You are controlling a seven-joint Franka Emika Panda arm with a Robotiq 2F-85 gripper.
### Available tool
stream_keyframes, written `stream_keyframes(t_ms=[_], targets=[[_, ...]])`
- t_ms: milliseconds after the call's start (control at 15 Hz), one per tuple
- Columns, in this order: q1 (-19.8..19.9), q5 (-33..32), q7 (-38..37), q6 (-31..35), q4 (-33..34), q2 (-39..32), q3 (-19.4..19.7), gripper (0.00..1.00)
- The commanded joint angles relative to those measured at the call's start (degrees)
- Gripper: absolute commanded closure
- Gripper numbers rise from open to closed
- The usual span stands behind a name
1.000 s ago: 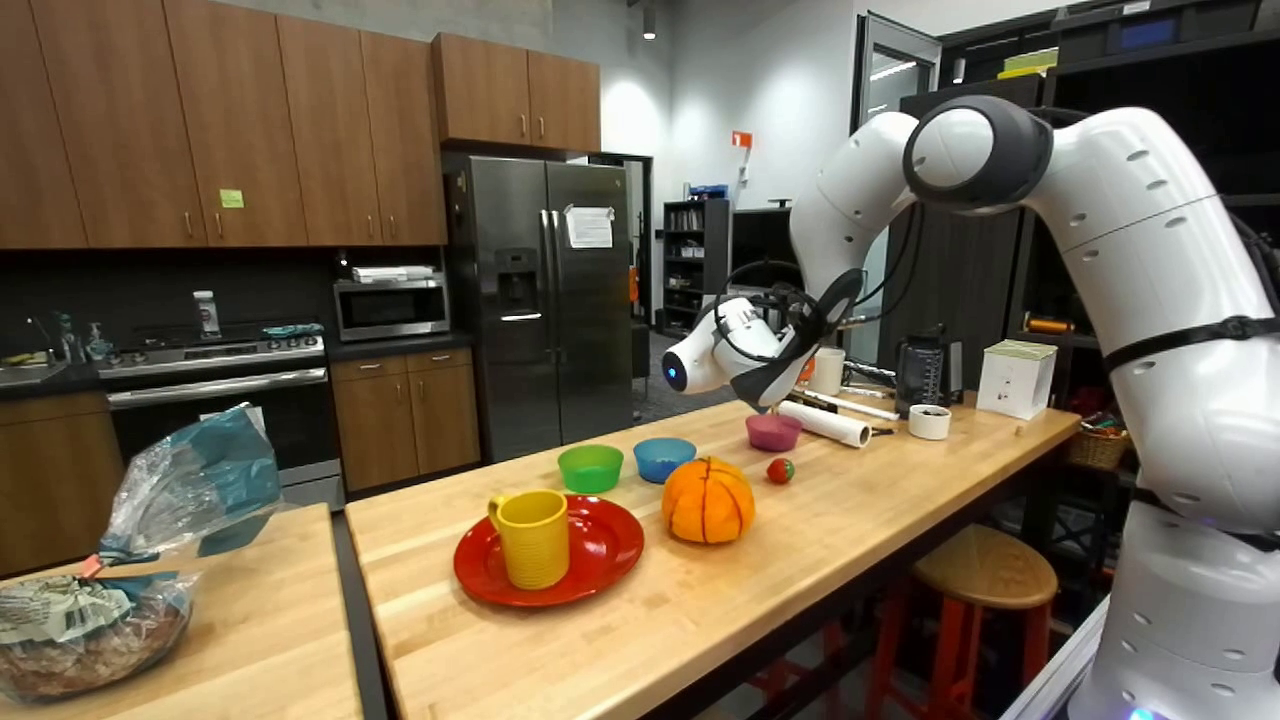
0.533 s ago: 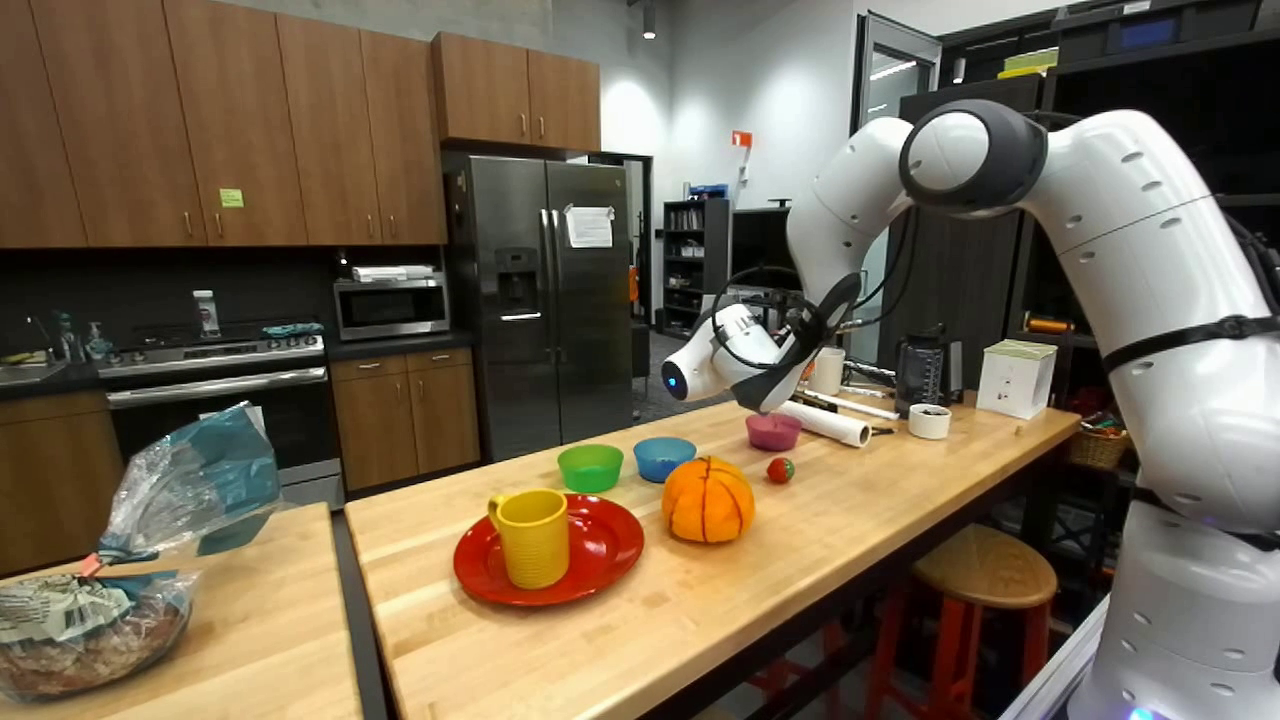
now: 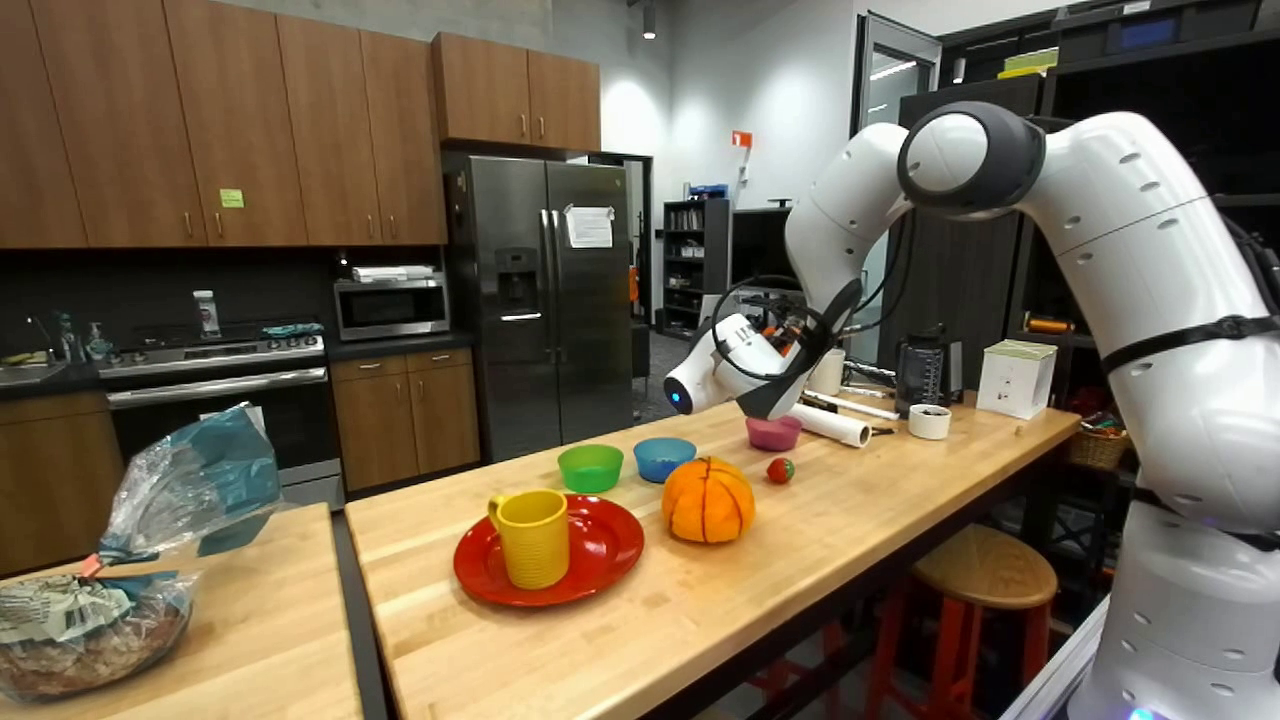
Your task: Pour the contents in the orange bowl into the purple bowl.
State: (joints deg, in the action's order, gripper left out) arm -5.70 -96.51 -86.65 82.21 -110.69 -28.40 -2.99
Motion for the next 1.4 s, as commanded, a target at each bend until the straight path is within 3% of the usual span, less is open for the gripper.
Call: stream_keyframes(t_ms=[0, 267, 533, 1333], targets=[[-0.2, -2.0, -1.2, -2.1, -2.0, 0.8, -0.5, 0.99], [1.2, 2.0, -1.3, 0.6, -1.3, 2.0, -2.2, 0.99], [2.7, 9.7, -2.9, 7.3, 0.2, 4.3, -3.8, 0.99], [4.5, 31.8, -0.8, 38.3, 2.1, 10.6, -3.0, 0.99]])
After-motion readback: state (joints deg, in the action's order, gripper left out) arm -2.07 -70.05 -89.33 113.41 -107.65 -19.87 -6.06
